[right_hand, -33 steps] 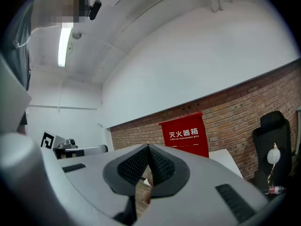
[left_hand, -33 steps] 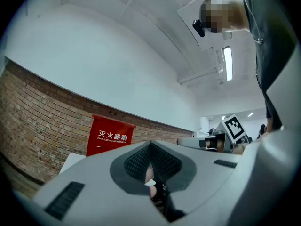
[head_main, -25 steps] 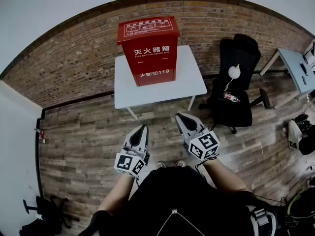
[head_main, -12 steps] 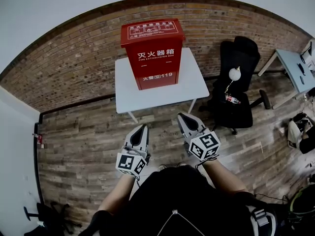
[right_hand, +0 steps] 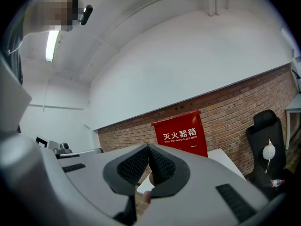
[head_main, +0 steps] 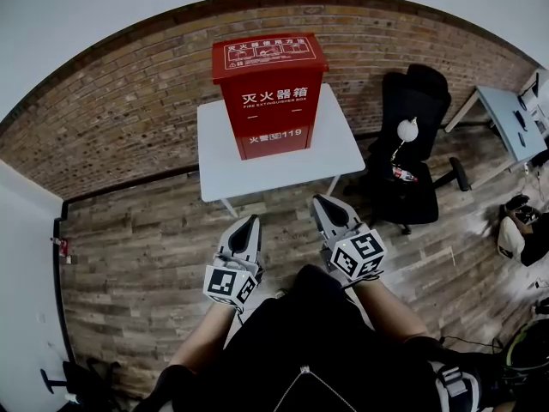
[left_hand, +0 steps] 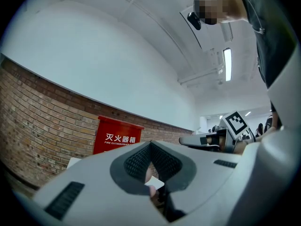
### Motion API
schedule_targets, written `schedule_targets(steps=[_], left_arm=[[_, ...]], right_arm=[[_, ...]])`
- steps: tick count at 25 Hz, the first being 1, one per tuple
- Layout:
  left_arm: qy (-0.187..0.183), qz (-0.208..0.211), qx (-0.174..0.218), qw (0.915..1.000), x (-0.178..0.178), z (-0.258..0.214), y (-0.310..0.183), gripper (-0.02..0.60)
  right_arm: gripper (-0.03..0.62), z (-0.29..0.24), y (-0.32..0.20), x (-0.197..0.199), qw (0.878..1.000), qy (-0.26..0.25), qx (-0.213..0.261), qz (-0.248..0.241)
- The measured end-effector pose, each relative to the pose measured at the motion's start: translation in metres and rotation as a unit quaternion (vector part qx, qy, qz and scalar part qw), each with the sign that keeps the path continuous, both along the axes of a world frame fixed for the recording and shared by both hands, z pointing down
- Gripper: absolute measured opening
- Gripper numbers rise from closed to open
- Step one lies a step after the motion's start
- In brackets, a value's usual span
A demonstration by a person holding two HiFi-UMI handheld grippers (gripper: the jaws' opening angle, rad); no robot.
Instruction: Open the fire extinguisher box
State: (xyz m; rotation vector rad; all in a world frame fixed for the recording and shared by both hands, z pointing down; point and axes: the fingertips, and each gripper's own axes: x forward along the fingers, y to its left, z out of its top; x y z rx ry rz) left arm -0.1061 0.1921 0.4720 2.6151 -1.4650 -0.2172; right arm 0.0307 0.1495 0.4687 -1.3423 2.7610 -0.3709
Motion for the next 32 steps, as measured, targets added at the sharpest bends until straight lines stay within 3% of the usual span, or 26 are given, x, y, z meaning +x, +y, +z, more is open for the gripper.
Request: schedule_targets(steps=[8,18,32], left_arm=[[-0.006,-0.003,-0.001,1.0,0.0,0.002,-0.042,0.049],[-0.009,-0.025,-0.006,0.9996,0.012,0.003,-0.145,0.049],[-0.006,-0.081,-0.019,0.9965,0.033,-0.008,-0.3,0.049]], right_arm=[[0.018,-0.002,-0.047,0.007,1.0,-0.005,0.006,0.0],[0.018,-0.004,-0.157,0.024,1.0,-0.007,0.013,-0.016],[0.018,-0.006,-0.308,0.025,0.996,0.005,-0.001,-0.092]])
